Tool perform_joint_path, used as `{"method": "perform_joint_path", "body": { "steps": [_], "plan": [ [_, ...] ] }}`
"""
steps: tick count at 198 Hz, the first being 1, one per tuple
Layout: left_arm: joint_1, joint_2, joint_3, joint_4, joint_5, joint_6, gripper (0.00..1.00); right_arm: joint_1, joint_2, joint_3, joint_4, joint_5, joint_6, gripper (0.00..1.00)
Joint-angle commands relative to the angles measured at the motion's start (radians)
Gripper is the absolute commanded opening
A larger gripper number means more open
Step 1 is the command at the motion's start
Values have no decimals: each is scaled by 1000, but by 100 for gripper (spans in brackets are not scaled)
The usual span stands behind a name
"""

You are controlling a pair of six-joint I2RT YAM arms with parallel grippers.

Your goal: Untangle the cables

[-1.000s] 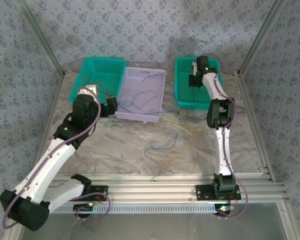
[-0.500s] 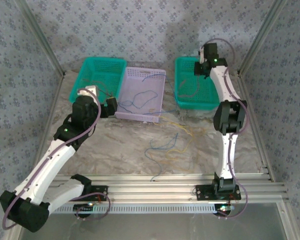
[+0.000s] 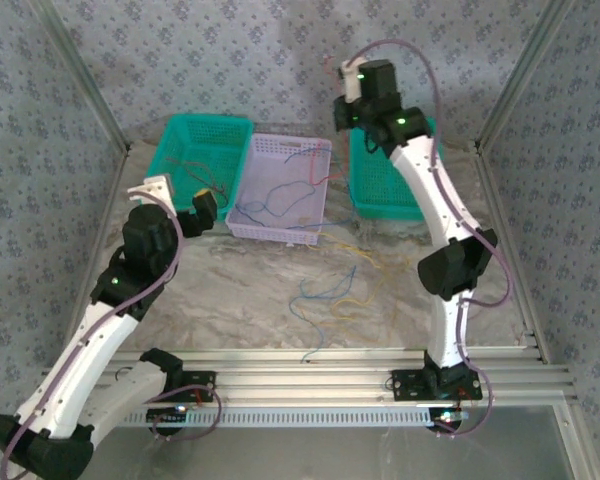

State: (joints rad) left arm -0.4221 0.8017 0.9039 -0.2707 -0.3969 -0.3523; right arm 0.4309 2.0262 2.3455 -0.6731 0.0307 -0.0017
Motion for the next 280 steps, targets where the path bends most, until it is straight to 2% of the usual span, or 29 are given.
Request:
{"method": "perform_joint_path", "body": {
  "steps": [1,34,71,87,102,121,160,174,221,280],
  "plan": [
    [21,-39,-14,41,-84,-18,99,79,81,113,-4,-68,7,0],
    [43,-76,-31,51,-126,-24,100,109,227,242,67,-222,172,0],
    [72,-64,-27,40,-125,-43,100,131,405,348,288,-408,384,0],
    [79,-44,-18,27,-108,-49,100,145,497,436,351,-449,466,0],
    [82,-22,-14,26,-73,-50,100,154,534,445,424,-468,532,0],
    [82,24,-1,21,9,-58,100,165,545,441,462,-492,565,0],
    [82,96,-13,116,326,-87,100,172,522,405,461,-548,604,0],
    [82,111,-28,155,394,-101,100,176,511,388,458,-573,611,0],
    [83,146,-44,214,468,-116,100,207,488,374,390,-602,590,0],
    [83,212,-19,182,478,-102,99,230,465,373,348,-638,597,0]
  ]
}}
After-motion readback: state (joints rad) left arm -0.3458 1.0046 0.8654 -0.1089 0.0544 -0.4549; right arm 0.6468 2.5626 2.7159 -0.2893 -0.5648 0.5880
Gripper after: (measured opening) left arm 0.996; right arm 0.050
